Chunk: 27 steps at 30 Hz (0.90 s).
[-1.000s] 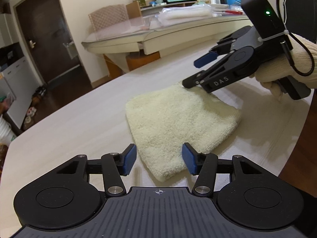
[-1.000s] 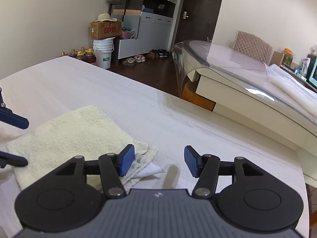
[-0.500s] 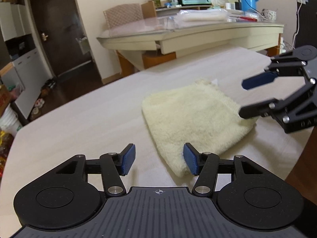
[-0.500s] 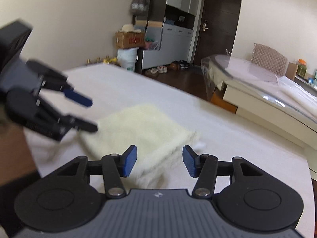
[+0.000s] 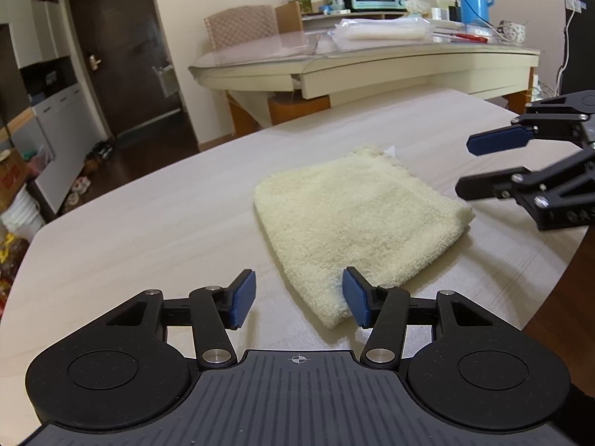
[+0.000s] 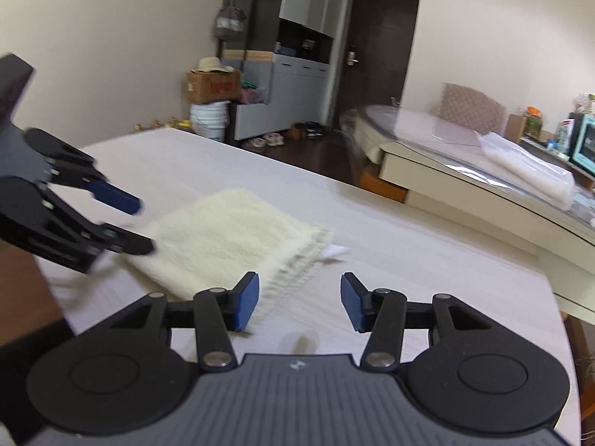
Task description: Fold towel
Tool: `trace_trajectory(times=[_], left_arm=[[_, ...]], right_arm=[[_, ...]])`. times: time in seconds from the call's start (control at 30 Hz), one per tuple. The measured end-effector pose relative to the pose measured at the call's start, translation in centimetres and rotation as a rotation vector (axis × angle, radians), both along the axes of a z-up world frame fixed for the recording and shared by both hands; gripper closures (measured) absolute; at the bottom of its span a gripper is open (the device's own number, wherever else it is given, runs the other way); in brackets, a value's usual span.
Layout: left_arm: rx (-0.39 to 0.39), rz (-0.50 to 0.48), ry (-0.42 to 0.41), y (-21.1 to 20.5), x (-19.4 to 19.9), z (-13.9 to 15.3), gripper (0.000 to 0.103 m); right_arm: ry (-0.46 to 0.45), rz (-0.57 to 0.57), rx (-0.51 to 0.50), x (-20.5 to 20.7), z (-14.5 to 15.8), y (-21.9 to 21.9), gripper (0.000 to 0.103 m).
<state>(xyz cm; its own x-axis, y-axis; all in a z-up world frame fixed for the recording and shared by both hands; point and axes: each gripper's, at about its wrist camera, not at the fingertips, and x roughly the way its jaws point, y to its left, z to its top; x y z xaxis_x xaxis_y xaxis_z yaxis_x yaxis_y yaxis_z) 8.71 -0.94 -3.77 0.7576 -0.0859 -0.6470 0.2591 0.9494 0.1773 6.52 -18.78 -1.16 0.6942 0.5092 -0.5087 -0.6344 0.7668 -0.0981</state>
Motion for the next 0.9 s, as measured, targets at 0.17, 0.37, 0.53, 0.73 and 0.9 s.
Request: trace_trajectory(times=[0.17,0.37,0.53,0.73,0.9], left_arm=[[-0.022,0.040,0.005,0.0,-0.1,0.0,0.046],[-0.046,0.083,0.017,0.3,0.0,0.0,0.041],[-0.061,0.116,0.015,0.5,0.1,0.0,0.035],[-0.065,0.137,0.003,0.8,0.0,-0.1,0.028],[-0.054,0.154,-0.029,0.9,-0.2,0.2,0.016]], right_arm=[[0.037,0.039,-0.010,-0.4,-1.2,1.2,0.049],[0.073,0.006,0.012,-0.1,-2.2,1.3,0.047],[0.072,-0.017,0.031,-1.0,-1.7,1.0,0.045],[0.073,-0.064,0.058,-1.9,-1.4,0.6,0.036],[0.068,-0.080,0.068,-2.7,-1.2,0.6,0.032]])
